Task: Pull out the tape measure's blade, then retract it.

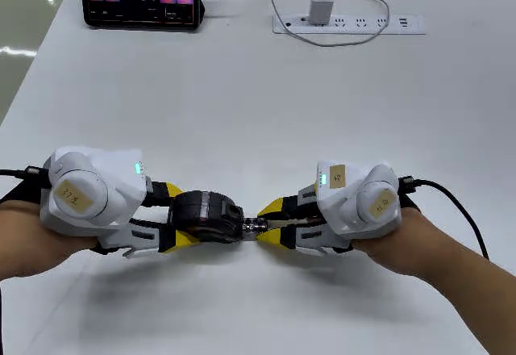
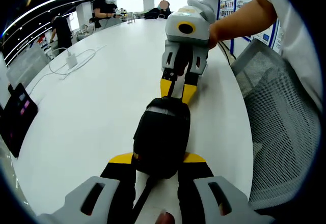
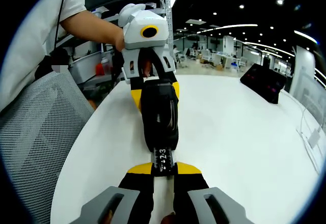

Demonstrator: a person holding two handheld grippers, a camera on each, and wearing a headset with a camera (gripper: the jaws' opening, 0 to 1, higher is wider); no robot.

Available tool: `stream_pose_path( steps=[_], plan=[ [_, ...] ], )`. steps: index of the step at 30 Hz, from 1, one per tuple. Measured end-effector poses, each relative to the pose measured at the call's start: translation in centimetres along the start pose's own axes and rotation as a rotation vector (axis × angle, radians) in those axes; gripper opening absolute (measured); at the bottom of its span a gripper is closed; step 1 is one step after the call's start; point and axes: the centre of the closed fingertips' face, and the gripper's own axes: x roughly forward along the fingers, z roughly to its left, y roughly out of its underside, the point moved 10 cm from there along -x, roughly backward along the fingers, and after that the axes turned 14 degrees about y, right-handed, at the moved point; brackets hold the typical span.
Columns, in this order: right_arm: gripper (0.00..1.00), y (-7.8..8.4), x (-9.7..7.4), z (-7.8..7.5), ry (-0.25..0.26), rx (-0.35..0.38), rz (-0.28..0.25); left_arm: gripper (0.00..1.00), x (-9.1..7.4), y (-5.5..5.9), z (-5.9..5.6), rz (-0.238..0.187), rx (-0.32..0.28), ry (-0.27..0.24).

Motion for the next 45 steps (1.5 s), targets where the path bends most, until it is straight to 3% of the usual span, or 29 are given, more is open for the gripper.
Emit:
stream_pose_path(
  steps=[45],
  plan=[
    [0.1,1.3,-3.0,-0.7,0.026,0.011,0.046,0.26,0.0,0.1,-0.1,0.005,0.002,0.0]
  ],
)
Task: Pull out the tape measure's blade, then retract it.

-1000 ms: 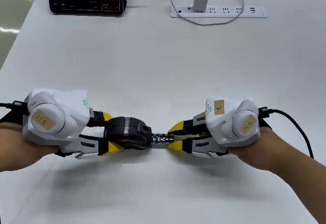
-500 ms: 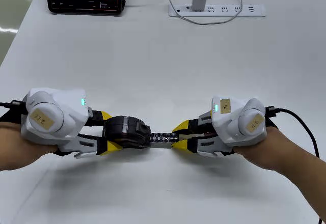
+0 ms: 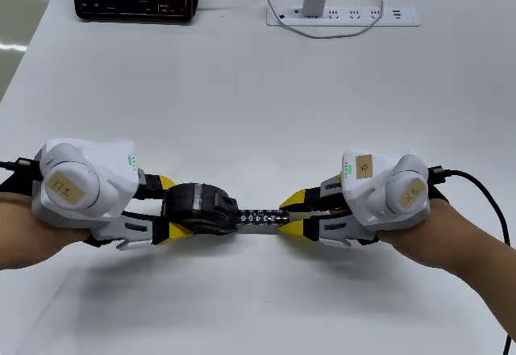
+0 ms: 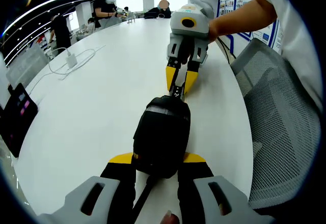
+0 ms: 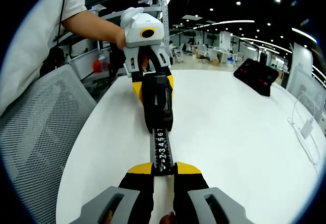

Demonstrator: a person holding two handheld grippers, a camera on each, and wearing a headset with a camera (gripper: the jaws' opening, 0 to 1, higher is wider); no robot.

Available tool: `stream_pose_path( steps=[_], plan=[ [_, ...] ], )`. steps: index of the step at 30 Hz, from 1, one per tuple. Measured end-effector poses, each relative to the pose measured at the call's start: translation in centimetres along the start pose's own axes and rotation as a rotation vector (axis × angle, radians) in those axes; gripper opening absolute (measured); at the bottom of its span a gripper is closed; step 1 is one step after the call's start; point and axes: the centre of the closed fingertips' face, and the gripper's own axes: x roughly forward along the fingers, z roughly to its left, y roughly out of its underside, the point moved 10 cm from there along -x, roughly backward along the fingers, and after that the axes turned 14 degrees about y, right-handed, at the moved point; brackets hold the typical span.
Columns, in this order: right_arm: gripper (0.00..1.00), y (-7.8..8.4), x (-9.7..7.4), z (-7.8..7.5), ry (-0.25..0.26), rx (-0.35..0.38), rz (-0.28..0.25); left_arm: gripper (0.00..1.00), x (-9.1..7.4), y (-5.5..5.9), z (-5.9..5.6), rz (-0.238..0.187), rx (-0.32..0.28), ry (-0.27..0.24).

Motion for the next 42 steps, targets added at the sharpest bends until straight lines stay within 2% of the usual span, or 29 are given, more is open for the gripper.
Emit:
stream_pose_path(
  steps=[42],
  plan=[
    [0.1,1.5,-2.5,-0.7,0.019,-0.001,0.033,0.26,0.0,0.0,0.0,0.004,-0.001,-0.001]
  ],
)
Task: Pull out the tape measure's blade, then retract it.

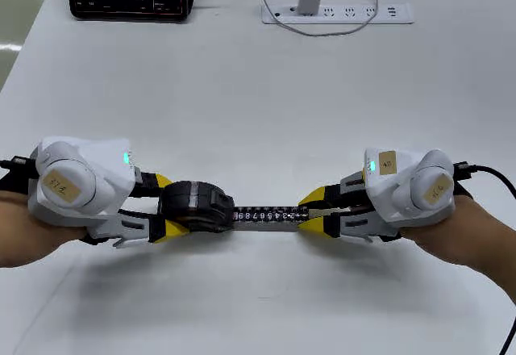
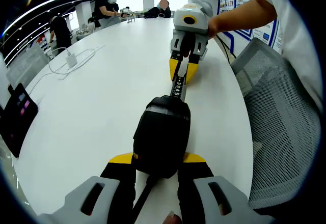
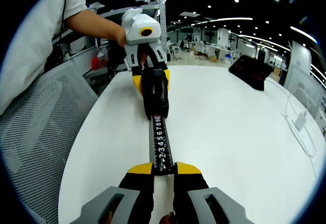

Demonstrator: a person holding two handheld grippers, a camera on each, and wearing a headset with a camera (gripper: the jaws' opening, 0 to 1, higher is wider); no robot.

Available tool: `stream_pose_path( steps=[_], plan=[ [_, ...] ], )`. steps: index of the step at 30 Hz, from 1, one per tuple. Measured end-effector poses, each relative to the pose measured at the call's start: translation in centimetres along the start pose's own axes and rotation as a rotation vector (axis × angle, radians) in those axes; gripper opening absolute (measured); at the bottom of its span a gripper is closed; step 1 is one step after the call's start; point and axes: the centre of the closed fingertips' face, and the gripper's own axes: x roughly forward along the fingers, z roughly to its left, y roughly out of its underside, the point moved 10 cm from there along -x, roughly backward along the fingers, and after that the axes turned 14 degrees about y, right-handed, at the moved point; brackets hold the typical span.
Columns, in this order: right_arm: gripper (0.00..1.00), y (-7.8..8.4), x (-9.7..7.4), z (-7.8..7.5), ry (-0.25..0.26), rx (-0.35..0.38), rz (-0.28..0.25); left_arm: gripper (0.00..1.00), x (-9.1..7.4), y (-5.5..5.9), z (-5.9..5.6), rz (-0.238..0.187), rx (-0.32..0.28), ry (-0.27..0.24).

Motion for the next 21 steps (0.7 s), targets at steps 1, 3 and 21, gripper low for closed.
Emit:
stream_pose_path(
  steps=[1,3,21],
  plan=[
    [0.1,0.0,-0.1,0.0,0.001,0.0,0.001,0.26,0.0,0.0,0.0,0.0,0.0,0.0],
    [0.1,0.1,-0.2,-0.1,0.003,-0.003,0.003,0.26,0.0,0.0,0.0,0.0,0.0,0.0],
    [0.1,0.8,-1.4,-0.4,0.029,-0.009,0.017,0.26,0.0,0.0,0.0,0.001,-0.003,-0.004]
  ],
)
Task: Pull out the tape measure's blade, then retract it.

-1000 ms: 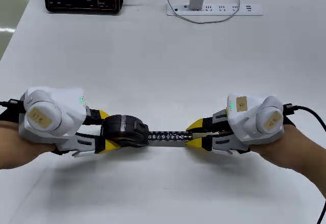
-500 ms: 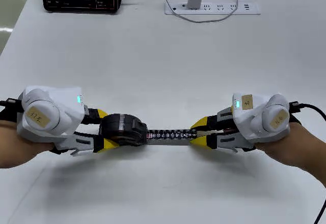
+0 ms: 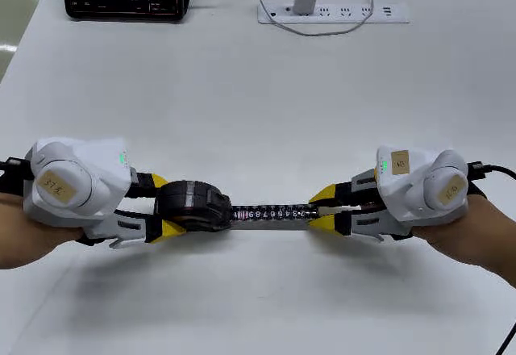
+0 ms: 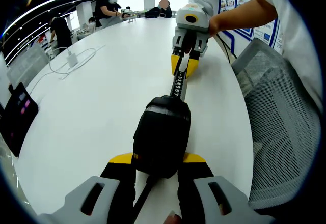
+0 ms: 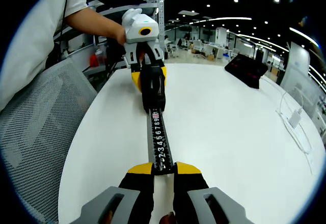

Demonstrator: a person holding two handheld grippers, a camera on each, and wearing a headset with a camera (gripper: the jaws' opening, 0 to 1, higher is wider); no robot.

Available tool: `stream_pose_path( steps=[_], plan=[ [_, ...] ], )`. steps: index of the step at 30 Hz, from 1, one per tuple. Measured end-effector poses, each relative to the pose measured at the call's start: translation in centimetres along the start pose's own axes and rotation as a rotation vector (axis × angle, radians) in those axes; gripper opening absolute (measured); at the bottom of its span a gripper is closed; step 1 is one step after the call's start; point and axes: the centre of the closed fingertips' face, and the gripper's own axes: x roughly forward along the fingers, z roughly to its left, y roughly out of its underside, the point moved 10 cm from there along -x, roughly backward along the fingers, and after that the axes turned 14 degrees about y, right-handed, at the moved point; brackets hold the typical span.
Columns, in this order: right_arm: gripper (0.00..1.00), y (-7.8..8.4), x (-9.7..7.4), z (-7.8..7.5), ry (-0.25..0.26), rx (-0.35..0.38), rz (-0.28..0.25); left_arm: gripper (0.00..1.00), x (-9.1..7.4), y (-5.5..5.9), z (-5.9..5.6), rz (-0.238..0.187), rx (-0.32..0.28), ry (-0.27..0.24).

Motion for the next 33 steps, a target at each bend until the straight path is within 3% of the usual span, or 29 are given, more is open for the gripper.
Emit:
stream_pose_path(
  steps=[33],
  plan=[
    [0.1,1.4,-1.8,-0.6,0.022,0.01,0.036,0.26,0.0,0.0,0.0,0.0,0.001,0.0]
  ],
)
